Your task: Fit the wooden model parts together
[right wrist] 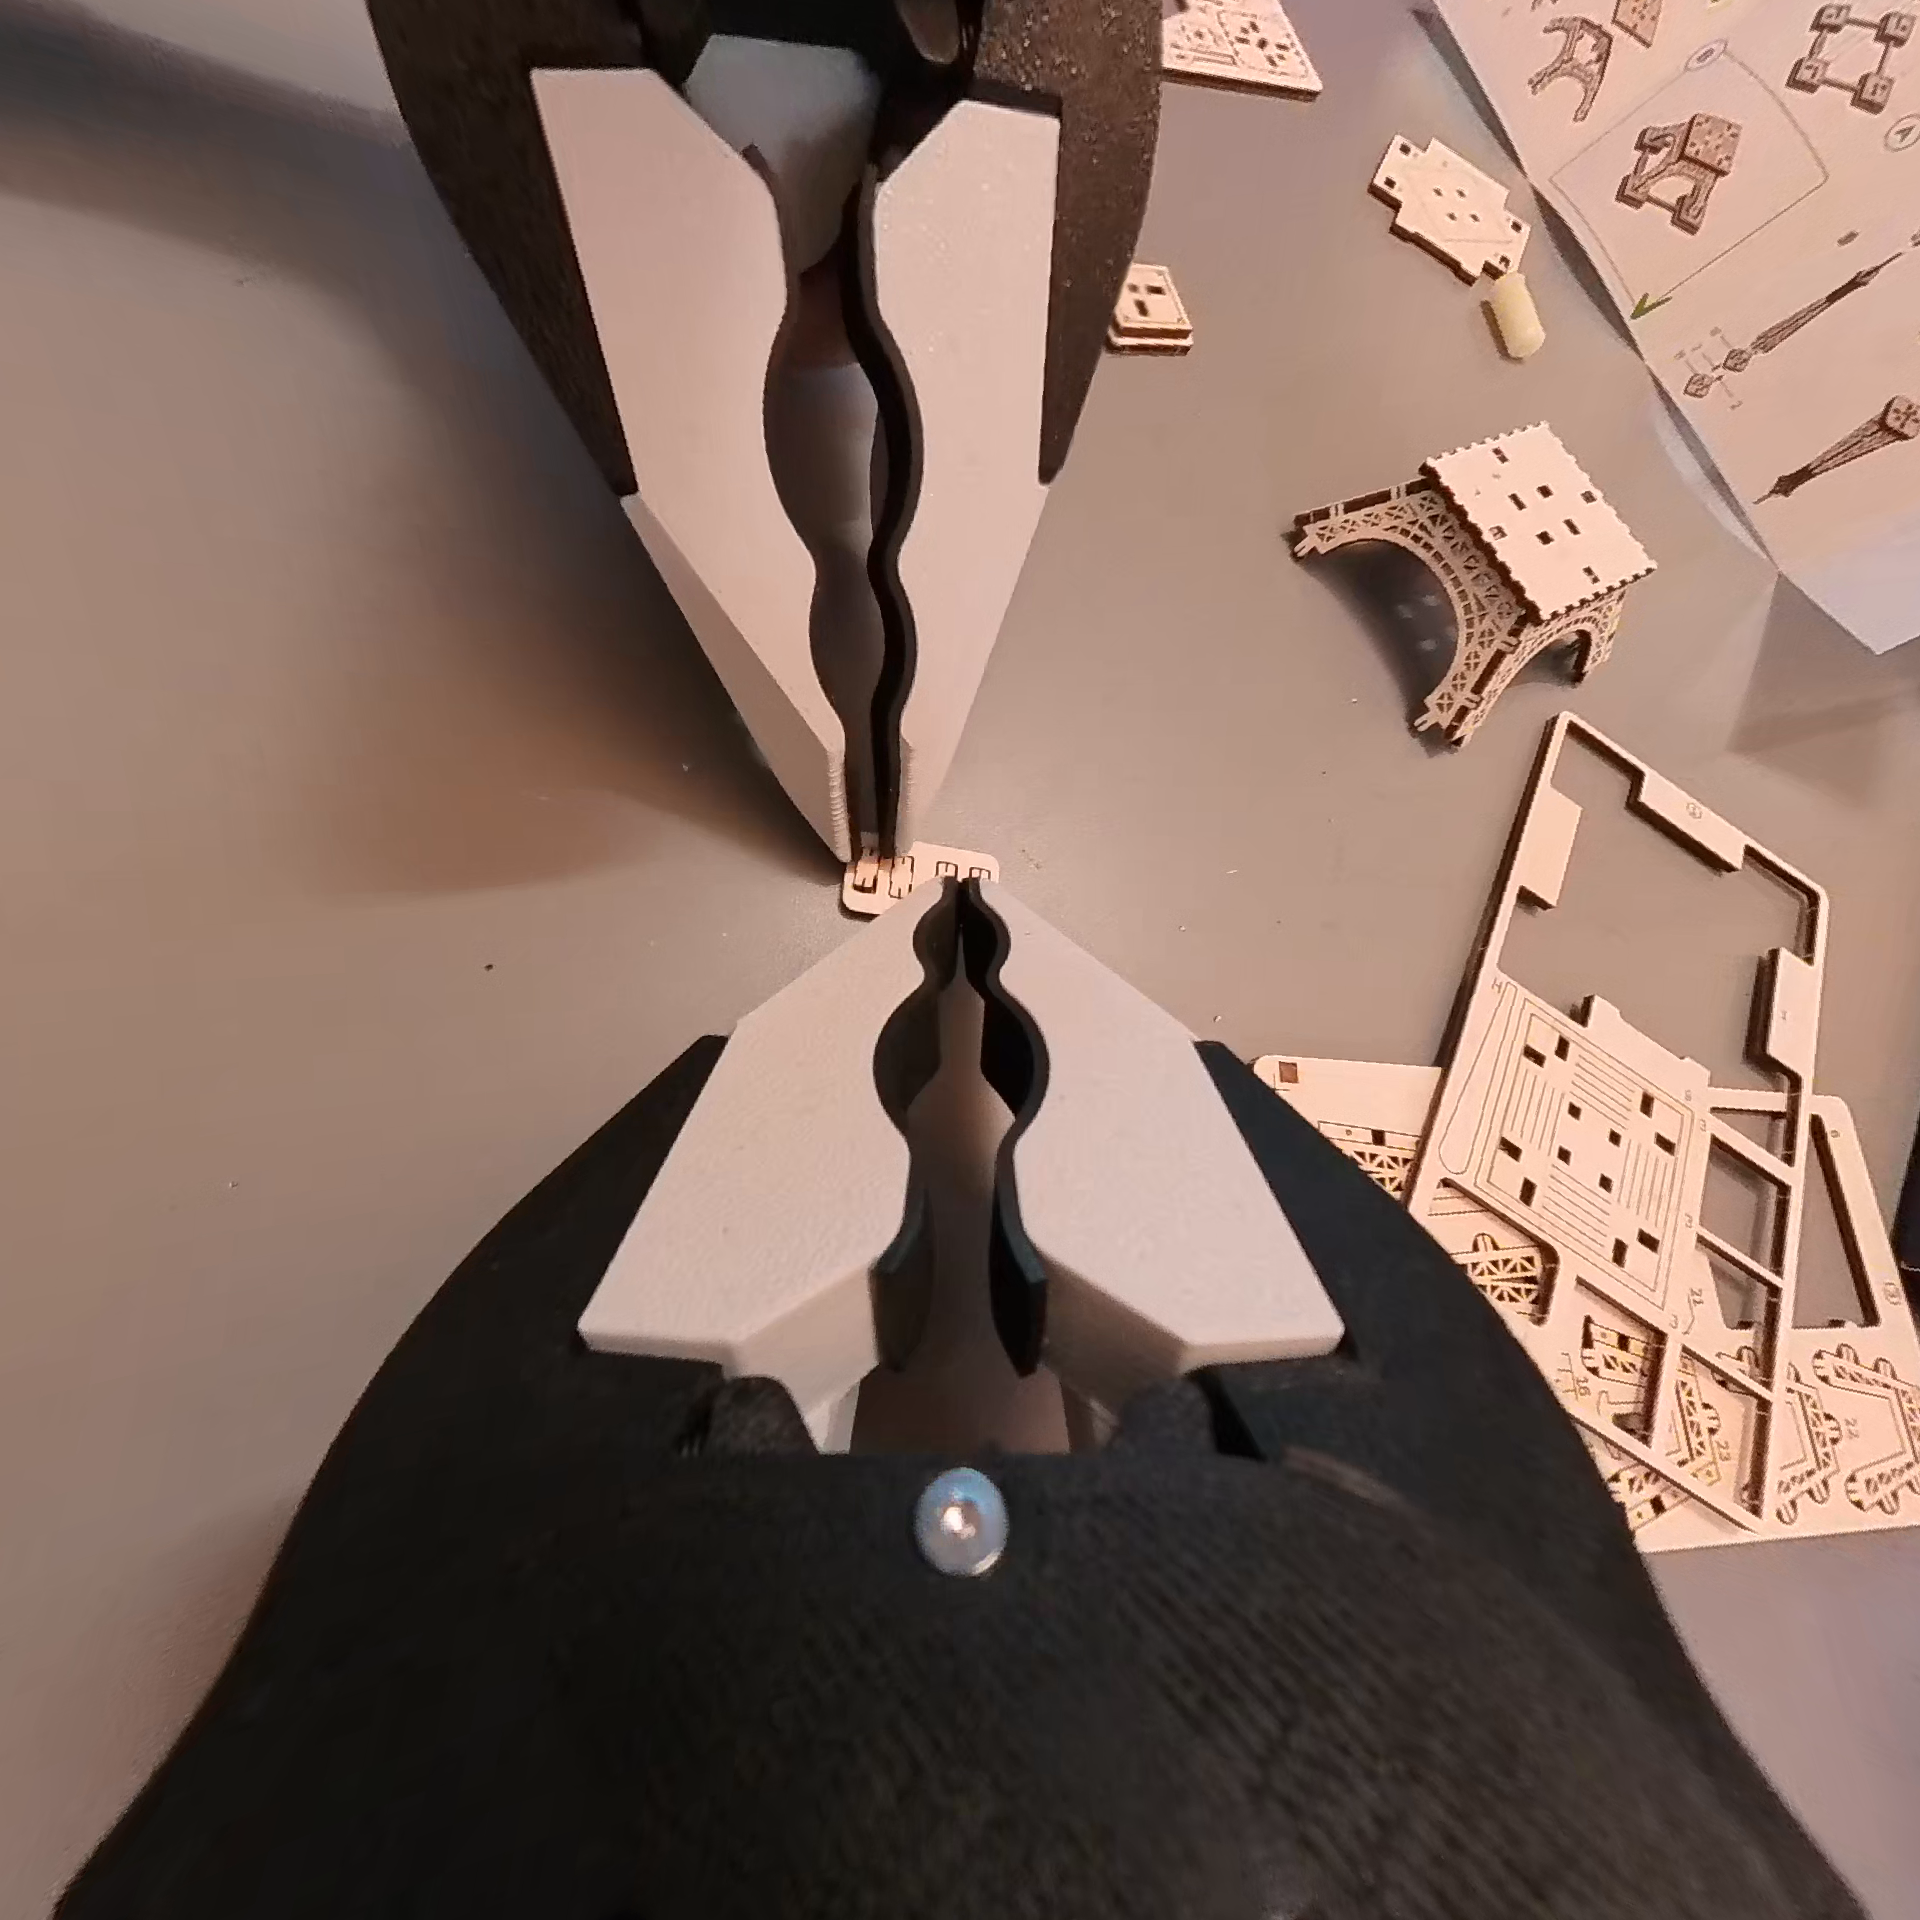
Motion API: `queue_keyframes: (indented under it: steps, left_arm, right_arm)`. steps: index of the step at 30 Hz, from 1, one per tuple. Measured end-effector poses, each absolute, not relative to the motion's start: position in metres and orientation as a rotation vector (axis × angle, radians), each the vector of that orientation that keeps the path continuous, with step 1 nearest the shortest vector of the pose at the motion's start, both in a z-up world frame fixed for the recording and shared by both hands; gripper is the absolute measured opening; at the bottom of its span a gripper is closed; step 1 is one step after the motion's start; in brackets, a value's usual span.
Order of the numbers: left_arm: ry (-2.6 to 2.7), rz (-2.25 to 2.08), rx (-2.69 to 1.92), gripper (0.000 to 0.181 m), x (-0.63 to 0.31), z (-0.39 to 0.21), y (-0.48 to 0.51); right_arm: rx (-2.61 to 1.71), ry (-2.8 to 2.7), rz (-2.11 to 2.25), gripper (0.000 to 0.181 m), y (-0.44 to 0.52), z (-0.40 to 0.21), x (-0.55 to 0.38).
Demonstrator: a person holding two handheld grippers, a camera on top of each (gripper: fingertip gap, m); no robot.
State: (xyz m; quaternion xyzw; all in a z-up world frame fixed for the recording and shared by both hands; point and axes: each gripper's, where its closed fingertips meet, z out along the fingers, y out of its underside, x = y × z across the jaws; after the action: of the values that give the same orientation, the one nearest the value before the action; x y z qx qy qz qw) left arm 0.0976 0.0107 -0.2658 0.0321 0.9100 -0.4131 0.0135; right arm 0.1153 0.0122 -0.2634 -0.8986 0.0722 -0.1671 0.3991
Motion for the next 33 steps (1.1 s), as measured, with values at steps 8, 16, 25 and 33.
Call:
queue_keyframes:
  steps: [8, 16, 25, 33]
  left_arm:
    - [2.843, -1.276, 0.150, 0.001, 0.097, -0.266, 0.010]
    - [2.760, -1.143, 0.202, 0.000, 0.098, -0.264, 0.010]
    - [2.719, -1.189, 0.103, 0.004, 0.097, -0.253, 0.013]
    - [2.727, -1.156, 0.115, 0.004, 0.096, -0.267, 0.009]
  right_arm:
    - [-2.274, 0.185, -0.417, 0.000, 0.012, -0.263, 0.115]
    - [-2.274, 0.188, -0.413, 0.000, 0.012, -0.264, 0.115]
    - [-2.274, 0.187, -0.411, 0.000, 0.012, -0.264, 0.115]
    - [-2.274, 0.186, -0.414, 0.000, 0.012, -0.264, 0.116]
